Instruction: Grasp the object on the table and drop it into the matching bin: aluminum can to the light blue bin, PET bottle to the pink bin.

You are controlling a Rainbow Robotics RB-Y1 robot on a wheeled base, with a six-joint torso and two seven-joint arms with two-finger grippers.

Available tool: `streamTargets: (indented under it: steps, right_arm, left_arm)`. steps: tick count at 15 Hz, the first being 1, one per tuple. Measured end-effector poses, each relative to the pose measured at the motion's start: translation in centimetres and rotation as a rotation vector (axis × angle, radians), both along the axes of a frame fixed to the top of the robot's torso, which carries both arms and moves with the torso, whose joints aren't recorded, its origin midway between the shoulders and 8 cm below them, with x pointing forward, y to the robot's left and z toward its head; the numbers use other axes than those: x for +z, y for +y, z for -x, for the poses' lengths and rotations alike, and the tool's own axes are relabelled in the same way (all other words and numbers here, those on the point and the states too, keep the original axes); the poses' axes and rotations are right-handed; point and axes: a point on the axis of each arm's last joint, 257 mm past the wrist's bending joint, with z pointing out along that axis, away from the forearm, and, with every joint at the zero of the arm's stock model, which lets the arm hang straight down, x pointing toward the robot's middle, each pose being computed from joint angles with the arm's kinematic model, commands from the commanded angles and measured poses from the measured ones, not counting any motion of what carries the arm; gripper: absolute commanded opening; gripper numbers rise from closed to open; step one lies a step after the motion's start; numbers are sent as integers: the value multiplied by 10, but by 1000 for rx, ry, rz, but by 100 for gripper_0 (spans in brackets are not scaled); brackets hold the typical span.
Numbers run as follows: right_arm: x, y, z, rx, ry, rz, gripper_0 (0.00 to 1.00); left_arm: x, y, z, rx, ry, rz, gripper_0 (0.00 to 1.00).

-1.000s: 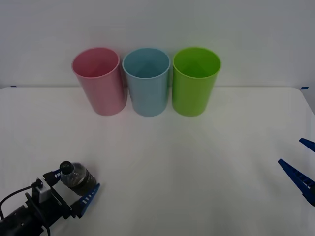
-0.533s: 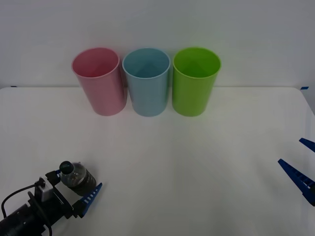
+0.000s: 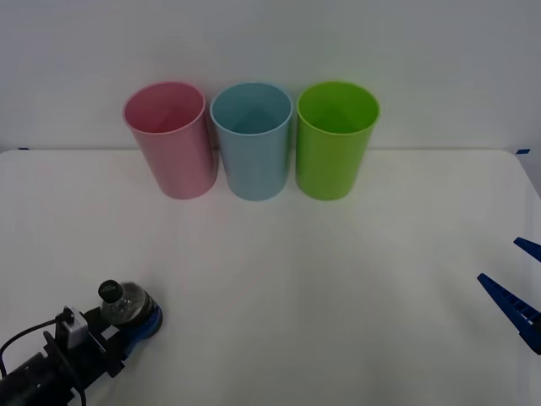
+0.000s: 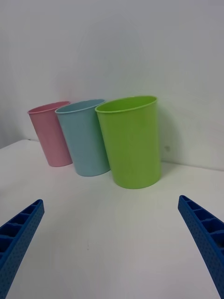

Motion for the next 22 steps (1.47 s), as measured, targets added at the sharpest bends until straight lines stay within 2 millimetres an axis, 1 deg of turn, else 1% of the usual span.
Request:
streamTargets:
  steps: [4,6,8,12,16,18,20,22]
  right_arm:
    - [0,0,0,0,0,0,100]
    - [0,0,0,0,0,0,100]
    - [0,0,0,0,0,0,100]
    - [0,0,0,0,0,0,100]
    - [0,0,0,0,0,0,100]
    - [0,0,0,0,0,0,100]
    - [0,0,0,0,0,0,100]
    - [0,0,0,0,0,0,100]
  left_arm:
    - [3,10,5,9,-4,6,0]
    - [11,19,9,25,-15,26,0]
    - [28,34,10,52,-40,52,0]
    - [59,79,12,176,-64,87,0]
    - [102,120,18,293,-48,175,0]
    - [125,128,20,300,-51,216,0]
    - [147,129,17,280,-50,235,0]
    - [169,126,12,249,-45,251,0]
